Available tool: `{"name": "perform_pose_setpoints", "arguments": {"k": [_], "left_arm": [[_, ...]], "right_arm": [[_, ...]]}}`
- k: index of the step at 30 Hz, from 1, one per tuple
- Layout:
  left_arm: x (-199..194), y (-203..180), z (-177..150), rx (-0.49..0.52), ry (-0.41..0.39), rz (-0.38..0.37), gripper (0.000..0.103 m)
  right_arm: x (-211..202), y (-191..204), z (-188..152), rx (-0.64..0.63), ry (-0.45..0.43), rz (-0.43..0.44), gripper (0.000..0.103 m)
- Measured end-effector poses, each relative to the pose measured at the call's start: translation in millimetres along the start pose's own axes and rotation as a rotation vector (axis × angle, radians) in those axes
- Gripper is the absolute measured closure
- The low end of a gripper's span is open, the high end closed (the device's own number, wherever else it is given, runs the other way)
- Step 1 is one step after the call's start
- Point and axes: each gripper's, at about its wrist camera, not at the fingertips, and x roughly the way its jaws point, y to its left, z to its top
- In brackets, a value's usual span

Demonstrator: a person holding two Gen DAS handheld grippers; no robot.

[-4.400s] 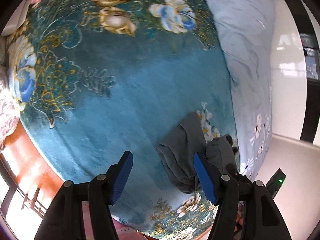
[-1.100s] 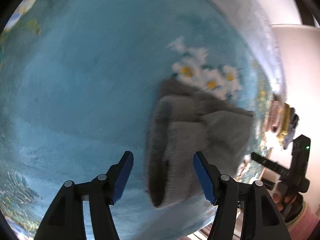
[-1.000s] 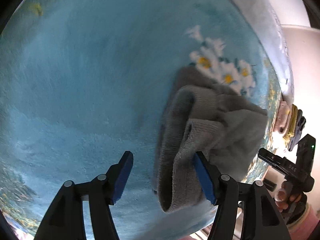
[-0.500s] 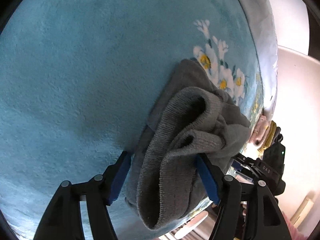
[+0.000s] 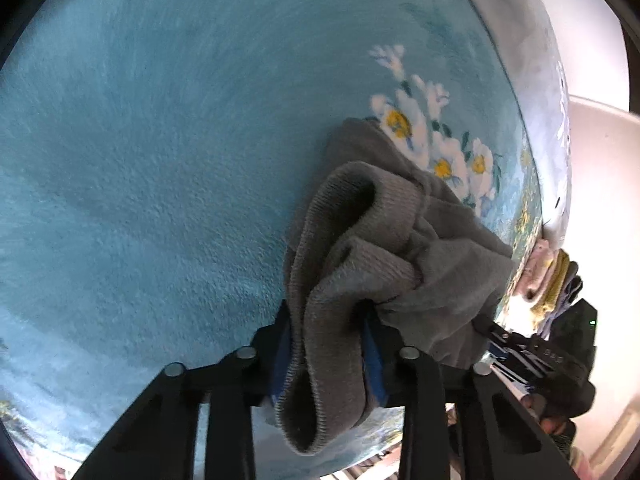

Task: Fold clothes
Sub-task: 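Grasp the folded sweatpants with the left gripper while the right gripper grasps the other end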

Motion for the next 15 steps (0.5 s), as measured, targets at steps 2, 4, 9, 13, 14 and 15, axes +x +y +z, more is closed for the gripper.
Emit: {"name": "perform_pose_setpoints", "arguments": {"k": [2, 4, 9, 13, 14, 15], "left_arm": [[-6.5, -7.1, -5.9, 0.013, -0.017, 0.002, 0.076], [-17.1, -14.2, -11.9, 0.028, -0.036, 0.002, 0.077], [-44.9, -26.2, -41.4, 0.051, -0.080, 0.006, 0.078], [-59.5, -48.7, -69.1, 0.053, -0.125, -0.022, 0.078], [-67.6, -54.7, -77.2, 0.064, -0.140, -0.022, 0.078], [-71.8, -60.6, -82.4, 0.075, -0.151, -0.020, 0.078]], "right_arm": [[-9.2, 2.3, -6.8, 0.004, -0.016, 0.022, 0.082], [-20.2, 7.4, -14.5, -0.010, -0.031, 0.040, 0.083], [-57.4, 26.1, -31.6, -0.085, -0.081, 0.079, 0.083], [-93.5, 30.7, -51.5, -0.141, -0.128, 0.114, 0.083], [-97.2, 32.5, -54.7, -0.153, -0.137, 0.123, 0.083], [-100.9, 34.3, -57.9, -0.166, -0.147, 0.131, 0.083]]}}
